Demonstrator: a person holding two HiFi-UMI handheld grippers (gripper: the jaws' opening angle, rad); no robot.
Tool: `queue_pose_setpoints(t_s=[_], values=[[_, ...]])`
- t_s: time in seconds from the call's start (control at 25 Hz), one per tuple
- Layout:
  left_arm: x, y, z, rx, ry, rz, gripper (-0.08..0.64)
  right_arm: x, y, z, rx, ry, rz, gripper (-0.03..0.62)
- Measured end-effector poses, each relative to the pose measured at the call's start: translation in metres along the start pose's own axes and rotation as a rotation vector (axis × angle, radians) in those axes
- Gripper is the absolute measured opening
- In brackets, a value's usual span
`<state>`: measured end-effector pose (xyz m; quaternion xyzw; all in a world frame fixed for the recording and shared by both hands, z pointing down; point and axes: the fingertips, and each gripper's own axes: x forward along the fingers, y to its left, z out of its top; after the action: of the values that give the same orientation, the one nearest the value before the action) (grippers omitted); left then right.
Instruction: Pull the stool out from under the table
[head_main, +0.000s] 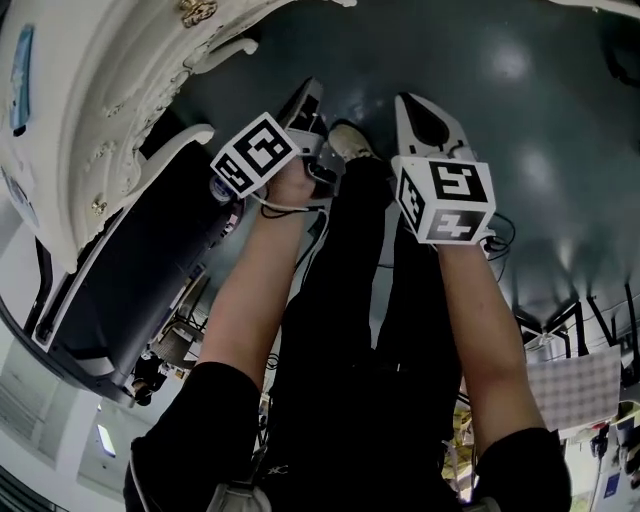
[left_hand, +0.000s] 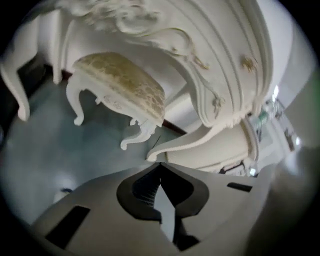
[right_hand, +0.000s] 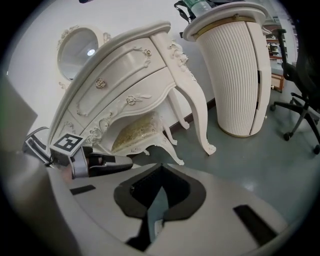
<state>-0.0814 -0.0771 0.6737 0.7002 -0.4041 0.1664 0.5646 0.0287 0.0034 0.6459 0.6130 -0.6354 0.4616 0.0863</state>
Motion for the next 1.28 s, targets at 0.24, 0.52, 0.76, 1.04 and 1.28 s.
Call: queue_pose_setpoints(t_s=[0.24, 0.52, 0.76, 1.04, 1.28], values=[[0.008, 0.009, 0.047, -0.565, -0.269, -0.308, 0.008, 0.0, -0.025, -0.002, 0.014, 0.031, -0.016, 0.008], [0.026, 0.035, 0.1, -0.688, -0.397, -0.39, 0.107, 0.005, -0.041, 0.002, 0.039, 0.043, -0.023, 0.008], [0.048, 0.053, 0.126, -0.725, -0.473, -0.366, 0.152, 0.016, -0.033, 0.012, 0.056, 0.035, -0.001, 0.008], [0.072, 0.075, 0.129, -0.713, -0.47, -0.277, 0.266, 0.032, 0.0, 0.011, 0.028, 0.065, 0.059, 0.008], [0.073, 0.083, 0.133, -0.746, -0.531, -0.304, 0.322, 0.025, -0.004, -0.007, -0.015, 0.11, 0.06, 0.008]])
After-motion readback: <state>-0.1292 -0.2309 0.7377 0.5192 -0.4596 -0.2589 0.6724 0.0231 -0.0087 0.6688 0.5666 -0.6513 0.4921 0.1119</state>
